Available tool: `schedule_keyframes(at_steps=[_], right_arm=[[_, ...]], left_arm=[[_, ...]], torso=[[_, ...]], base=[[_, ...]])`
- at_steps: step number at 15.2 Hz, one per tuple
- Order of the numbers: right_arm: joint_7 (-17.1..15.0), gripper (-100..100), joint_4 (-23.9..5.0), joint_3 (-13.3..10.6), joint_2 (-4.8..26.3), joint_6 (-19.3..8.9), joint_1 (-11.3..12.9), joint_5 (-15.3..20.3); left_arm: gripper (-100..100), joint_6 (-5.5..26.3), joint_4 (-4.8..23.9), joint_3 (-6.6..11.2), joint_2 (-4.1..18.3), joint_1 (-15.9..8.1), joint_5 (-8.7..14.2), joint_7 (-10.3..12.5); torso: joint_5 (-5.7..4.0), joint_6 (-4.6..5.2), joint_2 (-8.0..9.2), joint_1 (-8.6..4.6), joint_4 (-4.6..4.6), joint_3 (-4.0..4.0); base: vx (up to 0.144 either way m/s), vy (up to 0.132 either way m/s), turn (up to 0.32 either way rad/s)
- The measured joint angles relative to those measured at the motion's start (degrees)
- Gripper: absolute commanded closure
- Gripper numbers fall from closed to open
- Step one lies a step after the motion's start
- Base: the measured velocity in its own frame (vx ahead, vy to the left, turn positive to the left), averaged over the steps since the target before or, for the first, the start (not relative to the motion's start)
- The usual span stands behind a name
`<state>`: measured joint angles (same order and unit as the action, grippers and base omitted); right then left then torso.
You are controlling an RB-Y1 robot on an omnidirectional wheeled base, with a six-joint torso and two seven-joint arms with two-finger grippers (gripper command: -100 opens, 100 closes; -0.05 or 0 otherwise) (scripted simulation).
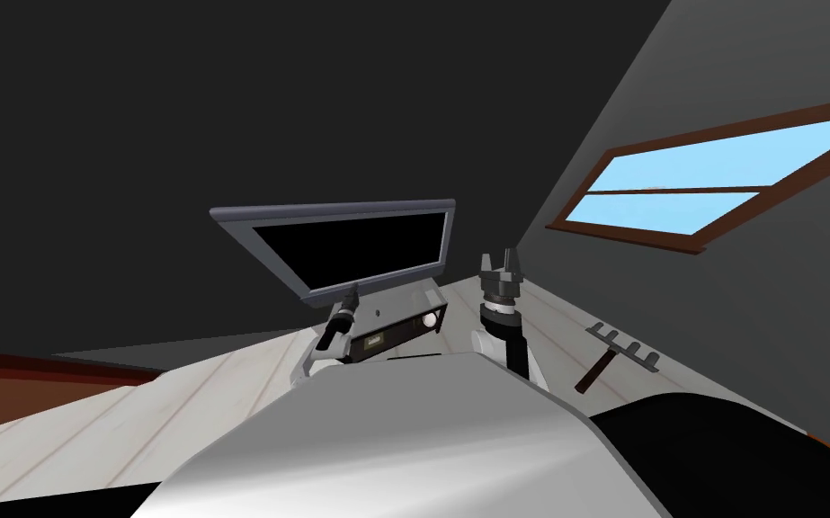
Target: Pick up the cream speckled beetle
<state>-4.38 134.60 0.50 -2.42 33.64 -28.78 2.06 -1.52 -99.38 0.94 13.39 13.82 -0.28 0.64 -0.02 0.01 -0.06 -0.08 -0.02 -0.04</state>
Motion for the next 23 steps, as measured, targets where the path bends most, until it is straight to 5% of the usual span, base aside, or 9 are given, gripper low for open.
schedule_keyframes(at_steps=[23], right_arm=[[0.0,0,0.0,0.0,0.0,0.0,0.0,0.0]], left_arm=[[-100,16.2,26.3,0.38,1.9,-10.8,-0.6,-2.4]], torso=[[-0.02,0.00,-0.04,-0.07,-0.01,-0.02]], base=[[0.020,-0.036,-0.019]])
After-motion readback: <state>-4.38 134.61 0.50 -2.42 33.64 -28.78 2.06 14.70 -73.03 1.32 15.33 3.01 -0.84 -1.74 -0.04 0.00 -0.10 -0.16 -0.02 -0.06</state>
